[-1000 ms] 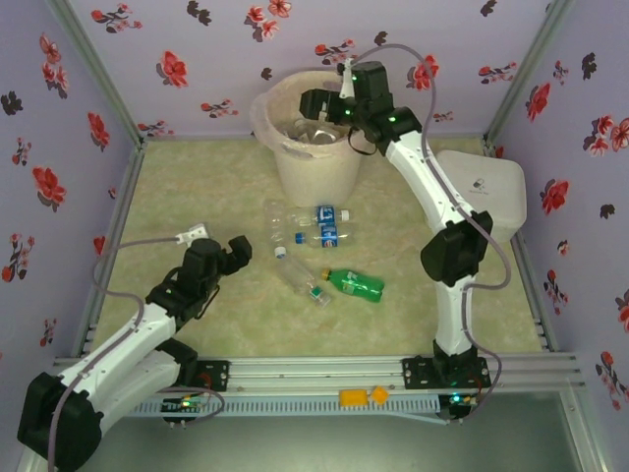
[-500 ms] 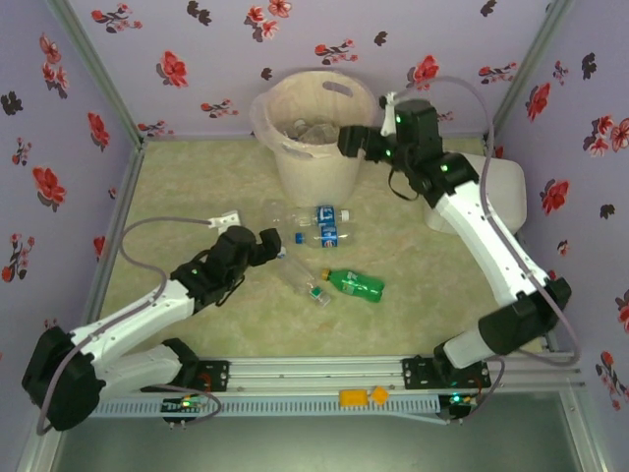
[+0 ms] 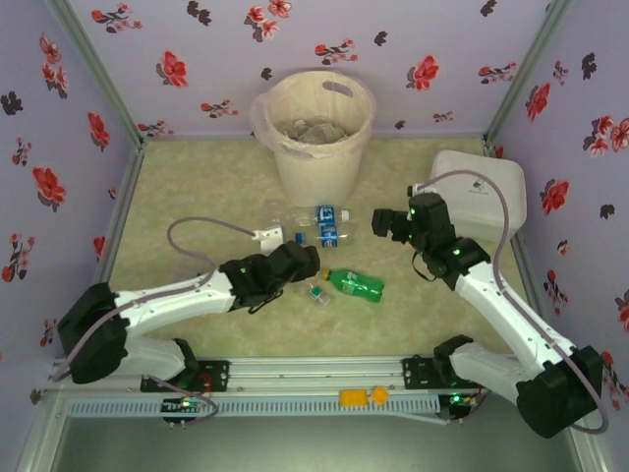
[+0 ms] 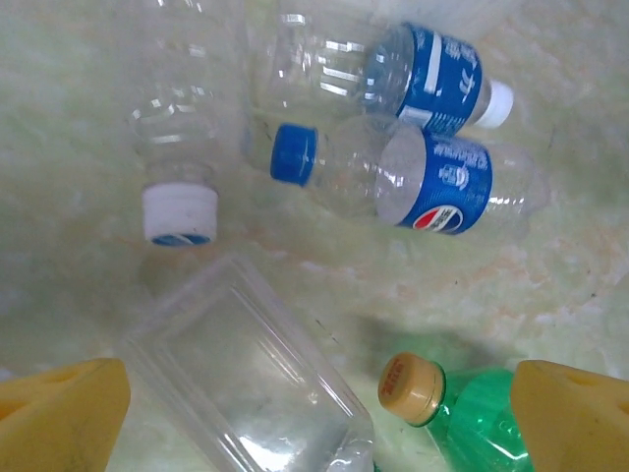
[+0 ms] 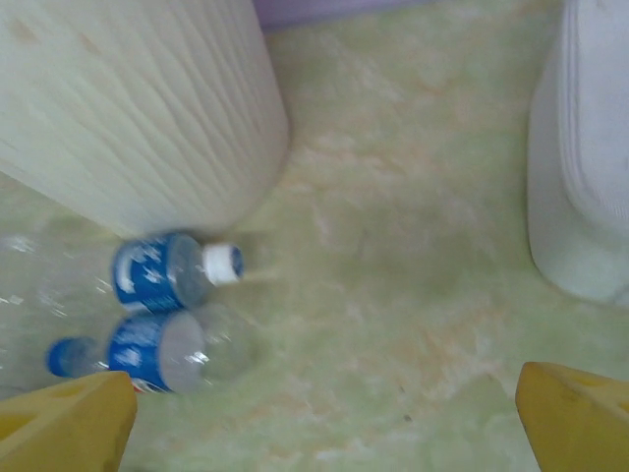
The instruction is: Put the plastic bottles in the bin
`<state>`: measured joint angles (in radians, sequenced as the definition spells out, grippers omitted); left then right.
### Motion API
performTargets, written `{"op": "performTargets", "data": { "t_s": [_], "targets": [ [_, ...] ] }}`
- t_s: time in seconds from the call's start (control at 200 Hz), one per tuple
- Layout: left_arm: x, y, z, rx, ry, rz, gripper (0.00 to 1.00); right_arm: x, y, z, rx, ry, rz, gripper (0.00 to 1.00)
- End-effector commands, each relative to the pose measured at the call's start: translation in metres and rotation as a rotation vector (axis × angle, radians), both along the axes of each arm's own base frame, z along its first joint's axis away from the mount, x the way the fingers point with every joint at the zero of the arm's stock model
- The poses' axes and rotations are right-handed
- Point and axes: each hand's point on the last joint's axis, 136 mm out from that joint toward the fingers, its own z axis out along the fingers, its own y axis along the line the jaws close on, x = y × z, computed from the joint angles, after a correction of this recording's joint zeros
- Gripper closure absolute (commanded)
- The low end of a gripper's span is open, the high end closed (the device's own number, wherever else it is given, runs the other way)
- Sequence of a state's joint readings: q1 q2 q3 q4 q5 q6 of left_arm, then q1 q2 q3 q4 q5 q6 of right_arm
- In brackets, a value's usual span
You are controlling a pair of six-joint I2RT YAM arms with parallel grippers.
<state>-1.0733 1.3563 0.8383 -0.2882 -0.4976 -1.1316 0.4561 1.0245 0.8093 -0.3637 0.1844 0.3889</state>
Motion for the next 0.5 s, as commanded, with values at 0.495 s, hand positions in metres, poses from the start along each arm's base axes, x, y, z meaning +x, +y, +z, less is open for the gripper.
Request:
{"op": "performTargets", "data": {
  "t_s": [0.495],
  "targets": [
    [0.0,0.004,-0.07,-0.067,0.201,0.257,0.0,-0.007,-0.007,-0.06,0.05,0.061,-0.072,0.0]
  ]
}}
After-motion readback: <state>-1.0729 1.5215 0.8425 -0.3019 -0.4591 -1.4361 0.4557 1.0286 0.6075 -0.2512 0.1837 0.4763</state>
